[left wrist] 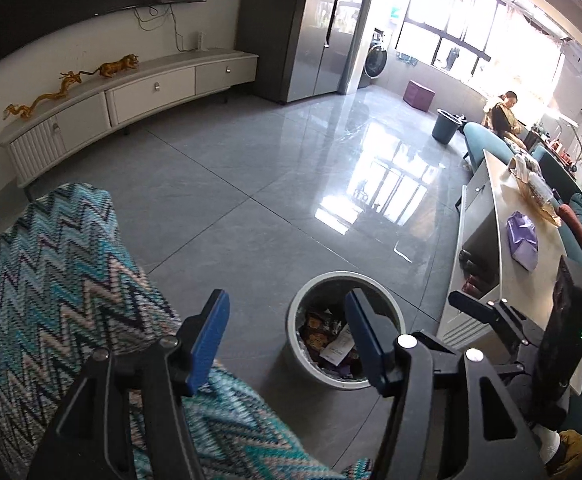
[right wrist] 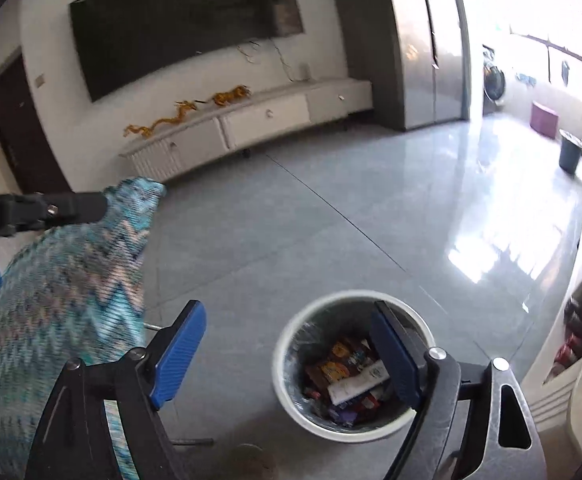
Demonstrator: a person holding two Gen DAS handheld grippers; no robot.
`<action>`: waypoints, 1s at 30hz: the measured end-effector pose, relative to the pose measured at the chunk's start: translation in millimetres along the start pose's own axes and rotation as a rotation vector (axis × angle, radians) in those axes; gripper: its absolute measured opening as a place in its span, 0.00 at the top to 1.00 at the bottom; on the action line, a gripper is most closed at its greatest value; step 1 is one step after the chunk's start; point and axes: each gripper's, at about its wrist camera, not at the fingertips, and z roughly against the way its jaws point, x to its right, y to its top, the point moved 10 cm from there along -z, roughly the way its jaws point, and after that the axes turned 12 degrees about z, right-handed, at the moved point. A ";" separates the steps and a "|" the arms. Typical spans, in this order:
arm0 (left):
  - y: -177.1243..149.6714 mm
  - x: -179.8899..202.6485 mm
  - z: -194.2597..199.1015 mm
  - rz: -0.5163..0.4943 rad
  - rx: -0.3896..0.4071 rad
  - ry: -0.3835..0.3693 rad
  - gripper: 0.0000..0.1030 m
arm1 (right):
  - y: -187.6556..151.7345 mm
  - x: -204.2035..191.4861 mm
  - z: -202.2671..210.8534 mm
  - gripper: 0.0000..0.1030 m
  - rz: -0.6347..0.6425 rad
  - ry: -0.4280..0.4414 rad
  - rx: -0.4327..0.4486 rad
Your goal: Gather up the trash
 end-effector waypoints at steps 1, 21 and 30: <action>1.2 -12.4 12.0 0.005 0.016 0.012 0.43 | 8.8 -15.3 6.4 0.19 0.020 0.011 0.019; -69.1 -257.2 277.4 0.149 0.429 0.492 0.27 | 77.4 -225.1 53.8 0.00 0.229 0.137 0.203; -93.8 -257.9 322.4 0.186 0.549 0.590 0.22 | 83.8 -262.0 61.6 0.00 0.314 0.086 0.240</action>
